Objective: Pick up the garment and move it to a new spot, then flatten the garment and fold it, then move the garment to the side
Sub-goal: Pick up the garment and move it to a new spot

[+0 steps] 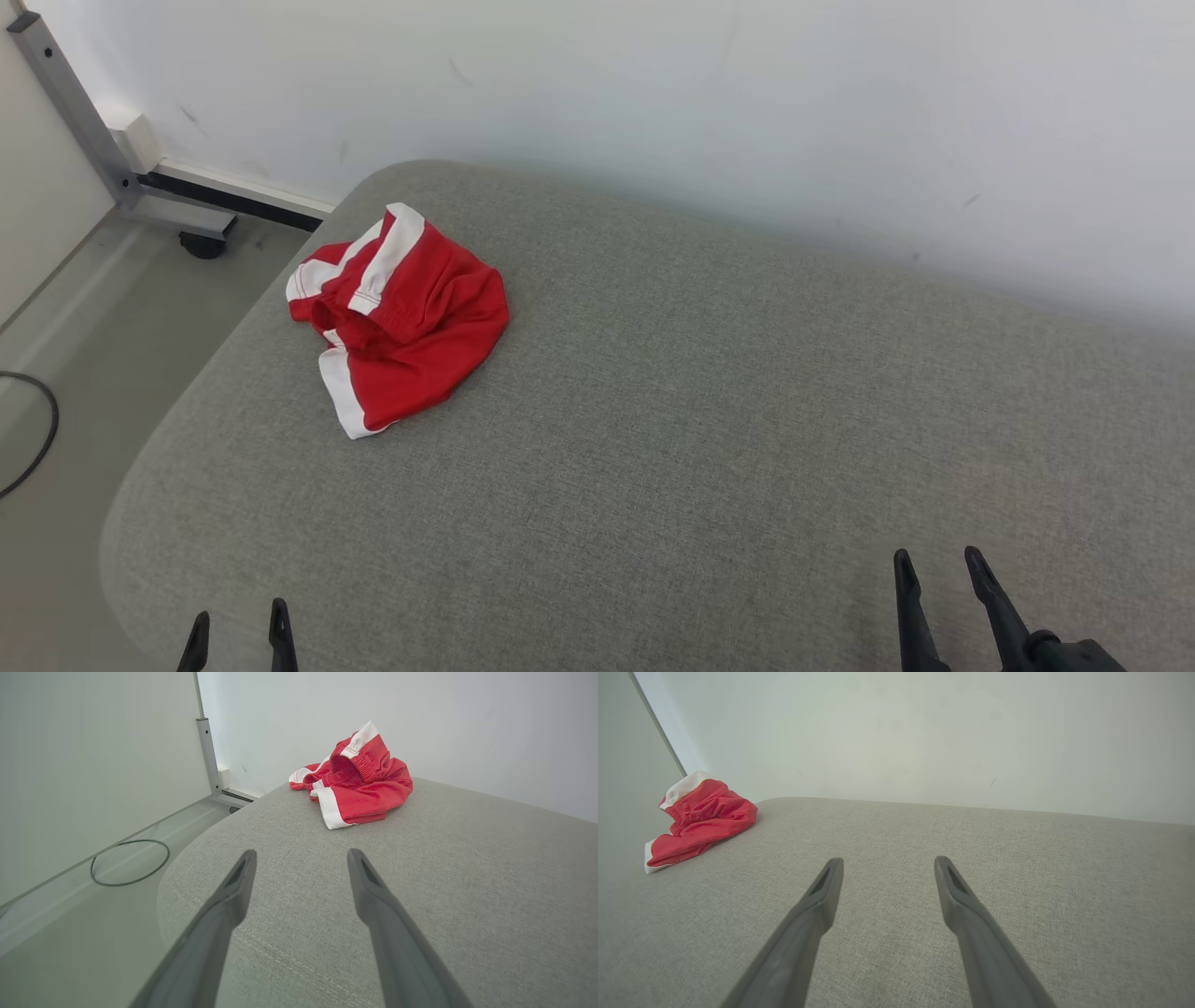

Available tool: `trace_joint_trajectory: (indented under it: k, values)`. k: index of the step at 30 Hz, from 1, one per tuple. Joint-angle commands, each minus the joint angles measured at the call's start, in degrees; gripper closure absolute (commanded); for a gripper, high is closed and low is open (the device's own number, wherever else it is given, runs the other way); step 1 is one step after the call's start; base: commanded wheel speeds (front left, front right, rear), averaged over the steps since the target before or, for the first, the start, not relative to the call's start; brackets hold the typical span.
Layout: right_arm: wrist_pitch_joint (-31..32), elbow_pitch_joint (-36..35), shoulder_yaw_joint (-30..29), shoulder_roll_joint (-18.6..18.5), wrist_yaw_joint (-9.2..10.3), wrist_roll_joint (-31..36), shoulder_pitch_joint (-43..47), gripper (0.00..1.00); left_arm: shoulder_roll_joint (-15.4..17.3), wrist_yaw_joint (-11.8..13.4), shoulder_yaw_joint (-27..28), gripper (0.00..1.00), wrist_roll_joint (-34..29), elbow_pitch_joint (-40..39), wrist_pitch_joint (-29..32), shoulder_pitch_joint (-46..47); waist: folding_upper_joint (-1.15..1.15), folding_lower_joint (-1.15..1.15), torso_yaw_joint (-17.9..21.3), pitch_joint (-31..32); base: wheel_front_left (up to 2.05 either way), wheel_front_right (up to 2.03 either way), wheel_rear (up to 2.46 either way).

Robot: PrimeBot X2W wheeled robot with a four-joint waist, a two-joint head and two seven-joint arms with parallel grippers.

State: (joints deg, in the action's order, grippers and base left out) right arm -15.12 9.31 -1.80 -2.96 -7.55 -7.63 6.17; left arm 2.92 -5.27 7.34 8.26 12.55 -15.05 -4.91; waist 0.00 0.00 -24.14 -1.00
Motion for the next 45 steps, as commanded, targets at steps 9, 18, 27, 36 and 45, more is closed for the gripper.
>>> trace_joint_trajectory:
  k: [9, 18, 27, 36, 45]
  values:
    - [0.0, 0.2, 0.8, 0.1, 0.15, -0.3, -0.5, 0.0, -0.1, 0.2, 1.0, 0.0, 0.2, 0.1, -0.2, -0.7, 0.0, 0.0, -0.4, -0.1, 0.0, 0.0, 0.0]
    - [0.0, -0.1, 1.6, -0.6, 0.15, 0.1, -2.3, 0.0, -0.1, 0.0, 0.8, 0.0, 0.4, 1.1, -0.2, 4.4, 0.0, 0.0, 2.8, -2.5, 0.0, 0.0, 0.0]
    - [0.0, -0.6, 4.8, -1.7, 0.15, 0.2, -8.0, 0.0, 3.1, -1.7, 3.7, 0.0, 1.5, 6.1, -0.2, 19.1, 0.0, 0.0, 9.5, -8.4, 0.0, 0.0, 0.0]
    - [0.0, -1.7, 8.7, -0.7, 0.15, -0.8, -16.2, 0.0, 11.5, -2.2, 5.2, 0.0, 3.1, 14.7, -0.2, 35.1, 0.0, 0.0, 19.0, -16.3, 0.0, 0.0, 0.0]
    - [0.0, -3.7, 10.5, 0.0, 0.15, -1.5, -19.9, 0.0, 18.7, -2.1, 3.4, 0.0, 5.2, 25.2, 3.9, 46.7, 0.0, 0.0, 25.6, -21.3, 0.0, 0.0, 0.0]
